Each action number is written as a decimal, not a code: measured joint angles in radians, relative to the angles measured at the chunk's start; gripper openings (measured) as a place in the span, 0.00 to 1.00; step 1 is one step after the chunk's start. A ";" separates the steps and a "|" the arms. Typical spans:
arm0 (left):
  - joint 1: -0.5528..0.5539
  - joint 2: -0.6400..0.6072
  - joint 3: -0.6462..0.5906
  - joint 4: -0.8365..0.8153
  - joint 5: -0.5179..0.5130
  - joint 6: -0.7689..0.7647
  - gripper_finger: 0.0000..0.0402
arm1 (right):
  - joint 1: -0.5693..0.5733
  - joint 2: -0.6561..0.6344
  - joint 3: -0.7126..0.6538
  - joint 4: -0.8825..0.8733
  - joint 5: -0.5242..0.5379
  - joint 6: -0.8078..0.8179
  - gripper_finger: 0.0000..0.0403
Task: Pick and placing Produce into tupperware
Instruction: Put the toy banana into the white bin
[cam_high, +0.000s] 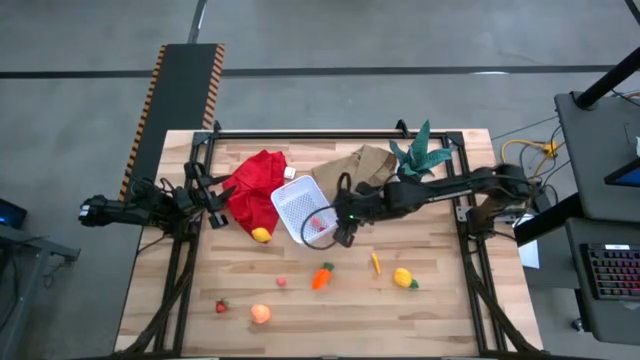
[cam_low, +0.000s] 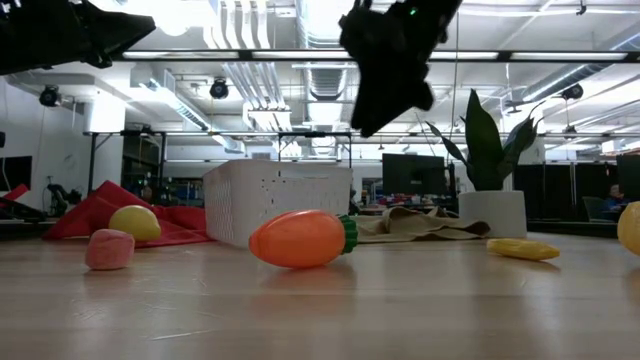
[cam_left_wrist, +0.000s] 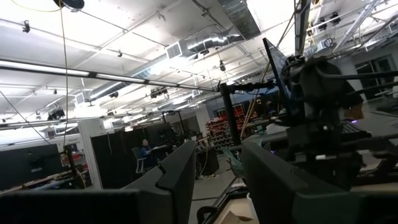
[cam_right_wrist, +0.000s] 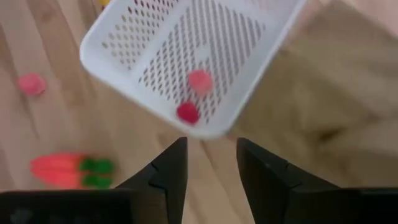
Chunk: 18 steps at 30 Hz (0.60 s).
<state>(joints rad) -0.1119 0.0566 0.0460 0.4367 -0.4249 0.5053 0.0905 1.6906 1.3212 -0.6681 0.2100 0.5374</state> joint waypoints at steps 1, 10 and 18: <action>0.000 0.000 0.000 0.000 0.000 0.000 0.29 | 0.011 -0.009 0.000 -0.024 0.000 0.042 0.31; 0.000 0.000 0.002 0.001 0.000 0.008 0.29 | 0.125 -0.015 -0.001 -0.234 -0.008 0.386 0.26; 0.000 0.000 0.004 0.006 0.000 0.009 0.29 | 0.219 0.030 -0.018 -0.248 -0.028 0.530 0.37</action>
<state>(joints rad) -0.1120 0.0563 0.0502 0.4431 -0.4248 0.5140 0.3098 1.7209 1.3029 -0.9161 0.1821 1.0679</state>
